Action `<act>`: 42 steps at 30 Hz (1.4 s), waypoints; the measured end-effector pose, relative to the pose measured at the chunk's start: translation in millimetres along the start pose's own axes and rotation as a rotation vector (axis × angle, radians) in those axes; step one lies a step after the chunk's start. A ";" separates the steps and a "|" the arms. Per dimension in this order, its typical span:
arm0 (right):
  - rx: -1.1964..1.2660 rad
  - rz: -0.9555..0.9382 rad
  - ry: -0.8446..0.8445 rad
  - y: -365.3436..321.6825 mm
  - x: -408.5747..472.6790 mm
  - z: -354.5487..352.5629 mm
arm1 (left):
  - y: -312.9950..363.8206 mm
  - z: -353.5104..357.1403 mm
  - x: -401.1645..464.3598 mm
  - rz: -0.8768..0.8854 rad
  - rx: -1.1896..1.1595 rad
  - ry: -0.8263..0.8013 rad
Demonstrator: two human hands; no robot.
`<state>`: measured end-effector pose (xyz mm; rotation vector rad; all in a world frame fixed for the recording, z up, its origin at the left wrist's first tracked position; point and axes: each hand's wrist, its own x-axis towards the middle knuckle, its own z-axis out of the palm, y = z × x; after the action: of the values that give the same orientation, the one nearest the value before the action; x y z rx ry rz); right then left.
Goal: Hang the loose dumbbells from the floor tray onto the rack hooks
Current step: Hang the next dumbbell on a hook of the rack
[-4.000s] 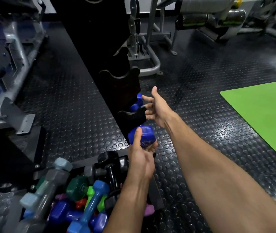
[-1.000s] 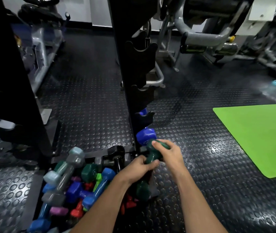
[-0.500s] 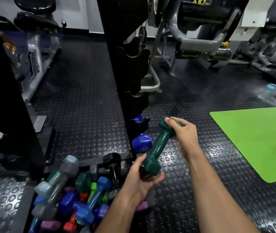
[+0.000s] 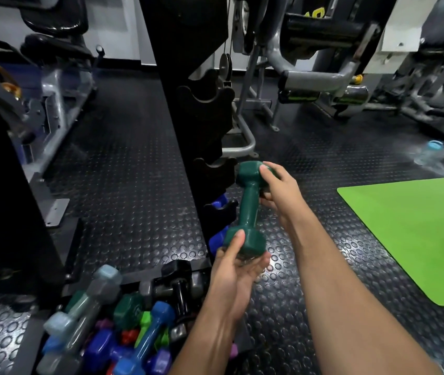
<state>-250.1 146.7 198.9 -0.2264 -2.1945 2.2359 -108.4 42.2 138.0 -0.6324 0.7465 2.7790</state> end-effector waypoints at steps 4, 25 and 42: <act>-0.022 0.046 0.031 -2.5 13.2 9.5 | -0.8 17.7 7.4 0.007 -0.034 0.040; 0.097 0.153 -0.025 -4.1 9.5 25.6 | 12.7 60.3 31.2 0.229 -0.068 0.081; 0.006 0.268 -0.195 -13.1 12.6 41.1 | 35.3 39.1 33.7 0.149 -0.188 0.046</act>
<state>-268.0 107.4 211.3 -0.3348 -2.3811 2.4990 -162.4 34.7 168.6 -0.7027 0.5666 3.0064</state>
